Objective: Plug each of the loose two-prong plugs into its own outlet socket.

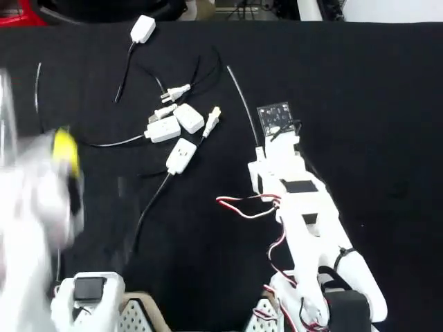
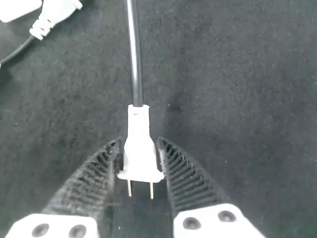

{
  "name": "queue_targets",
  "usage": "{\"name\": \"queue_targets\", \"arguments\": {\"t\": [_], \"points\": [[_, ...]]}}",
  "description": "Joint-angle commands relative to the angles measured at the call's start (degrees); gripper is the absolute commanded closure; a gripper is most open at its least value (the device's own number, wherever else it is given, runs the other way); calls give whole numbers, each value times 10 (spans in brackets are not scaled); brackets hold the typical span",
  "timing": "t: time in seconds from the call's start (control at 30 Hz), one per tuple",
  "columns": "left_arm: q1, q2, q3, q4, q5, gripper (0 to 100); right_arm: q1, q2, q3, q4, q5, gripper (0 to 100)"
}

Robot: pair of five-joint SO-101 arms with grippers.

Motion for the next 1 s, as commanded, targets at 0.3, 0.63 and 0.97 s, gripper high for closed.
{"name": "queue_targets", "arguments": {"t": [0.3, 0.63, 0.97], "points": [[-61, -292, 482, -157, -189, 967, -36, -153, 85, 37, -41, 988], [-105, -373, 775, -375, -251, 966, -50, -161, 118, -3, -45, 988], [-104, -393, 963, -489, -251, 965, -91, -160, 139, -3, -44, 987]]}}
